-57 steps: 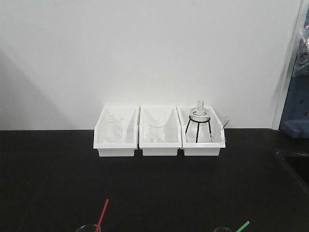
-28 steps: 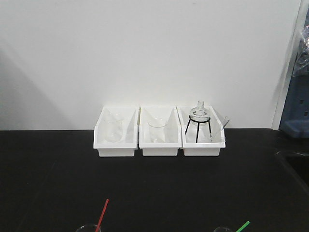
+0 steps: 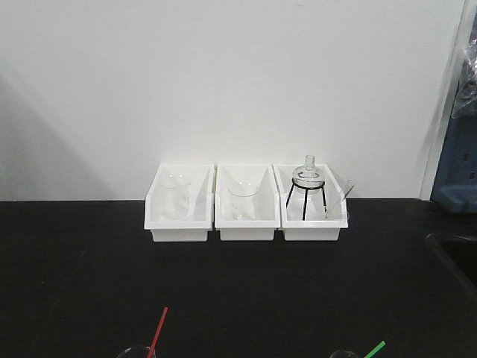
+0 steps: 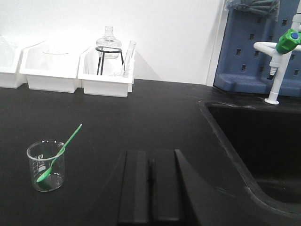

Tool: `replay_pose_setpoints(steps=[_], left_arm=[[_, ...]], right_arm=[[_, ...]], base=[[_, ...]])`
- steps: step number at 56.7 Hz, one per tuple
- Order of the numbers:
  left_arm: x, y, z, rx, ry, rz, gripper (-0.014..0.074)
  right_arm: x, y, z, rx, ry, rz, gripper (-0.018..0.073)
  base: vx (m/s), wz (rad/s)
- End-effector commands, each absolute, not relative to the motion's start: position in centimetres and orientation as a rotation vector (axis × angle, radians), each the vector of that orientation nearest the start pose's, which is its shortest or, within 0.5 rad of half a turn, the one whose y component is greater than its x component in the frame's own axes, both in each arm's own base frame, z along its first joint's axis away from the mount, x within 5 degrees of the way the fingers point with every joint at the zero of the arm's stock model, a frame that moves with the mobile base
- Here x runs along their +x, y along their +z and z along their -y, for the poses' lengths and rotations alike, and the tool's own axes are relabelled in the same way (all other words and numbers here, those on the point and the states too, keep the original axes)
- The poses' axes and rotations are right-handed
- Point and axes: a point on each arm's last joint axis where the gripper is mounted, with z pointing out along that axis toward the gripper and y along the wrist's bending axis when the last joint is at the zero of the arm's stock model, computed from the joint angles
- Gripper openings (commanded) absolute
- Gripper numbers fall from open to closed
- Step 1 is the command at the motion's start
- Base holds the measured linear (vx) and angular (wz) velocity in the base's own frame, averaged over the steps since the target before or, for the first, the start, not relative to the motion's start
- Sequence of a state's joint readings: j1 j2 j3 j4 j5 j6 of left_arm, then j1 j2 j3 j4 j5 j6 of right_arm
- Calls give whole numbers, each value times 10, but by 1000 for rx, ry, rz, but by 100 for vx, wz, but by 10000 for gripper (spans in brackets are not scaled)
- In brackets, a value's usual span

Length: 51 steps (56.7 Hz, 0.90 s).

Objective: Sort red and green spoons into left cabinet

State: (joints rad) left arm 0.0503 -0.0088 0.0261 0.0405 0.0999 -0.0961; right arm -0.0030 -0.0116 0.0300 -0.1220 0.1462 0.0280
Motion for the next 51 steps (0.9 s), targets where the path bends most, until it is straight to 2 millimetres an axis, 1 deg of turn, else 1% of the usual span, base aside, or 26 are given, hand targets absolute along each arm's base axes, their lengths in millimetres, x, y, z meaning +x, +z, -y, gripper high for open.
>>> replay_pose_setpoints(steps=[1, 8, 25, 51], left_arm=[[55, 205, -3, -84, -10, -1490, -6], [55, 207, -3, -82, -10, -1468, -6], [55, 207, -3, -81, -9, -1468, -6], [55, 206, -3, -92, -19, -1485, -6]], right_arm=[[56, 195, 1, -71, -89, -1559, -9], [56, 197, 1, -72, -88, -1542, -9], [55, 208, -1, -78, -80, -1418, -9], [55, 207, -1, -58, -52, -1437, -9]], base=[[0, 0], [0, 0], [0, 0], [0, 0]])
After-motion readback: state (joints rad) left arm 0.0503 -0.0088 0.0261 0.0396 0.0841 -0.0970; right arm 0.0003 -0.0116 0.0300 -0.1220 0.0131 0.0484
